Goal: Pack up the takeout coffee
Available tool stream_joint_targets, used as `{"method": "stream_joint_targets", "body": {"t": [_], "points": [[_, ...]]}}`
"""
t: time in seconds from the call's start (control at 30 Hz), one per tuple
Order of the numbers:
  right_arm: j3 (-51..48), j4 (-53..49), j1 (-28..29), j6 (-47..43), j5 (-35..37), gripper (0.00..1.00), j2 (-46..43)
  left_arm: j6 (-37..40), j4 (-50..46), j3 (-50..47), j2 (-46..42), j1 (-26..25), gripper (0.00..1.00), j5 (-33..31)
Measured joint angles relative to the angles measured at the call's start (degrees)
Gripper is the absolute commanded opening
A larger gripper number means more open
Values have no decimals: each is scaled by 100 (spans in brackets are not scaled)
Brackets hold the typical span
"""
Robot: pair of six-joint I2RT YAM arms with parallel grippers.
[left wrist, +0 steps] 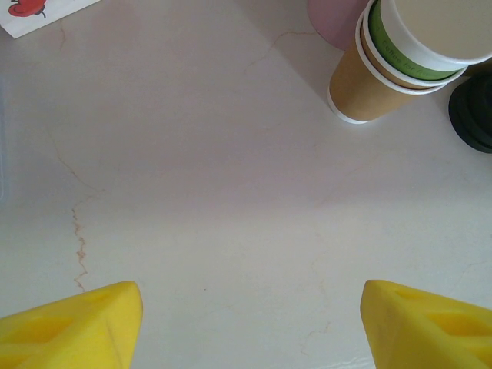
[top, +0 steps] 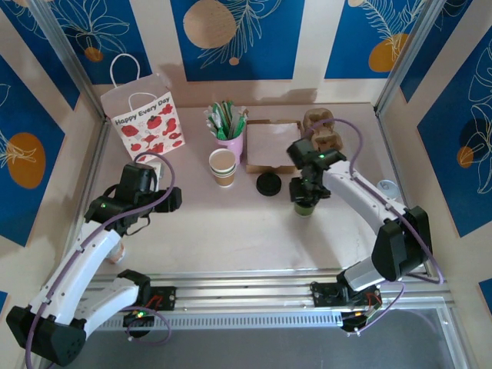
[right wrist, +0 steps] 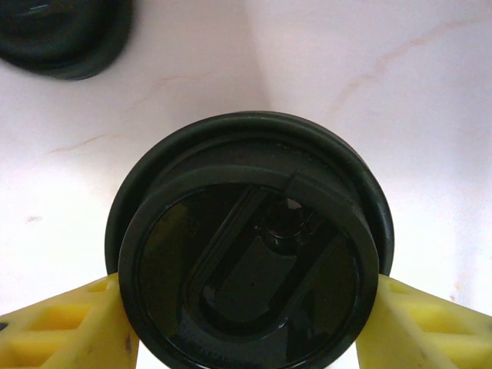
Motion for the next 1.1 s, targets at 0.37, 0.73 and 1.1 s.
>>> {"method": "stream_joint_targets", "body": {"t": [0.37,0.73,1.1], "points": [[-118,511,-1963,28,-74,65,-107,4,2,-2,2,0,75,59],[442,715,-2693,201,-525,67,584,107,4,-68,2,4,75,68],[439,791,-2935,345,-632,79,588,107,4,-68,2,4,75,129]]}}
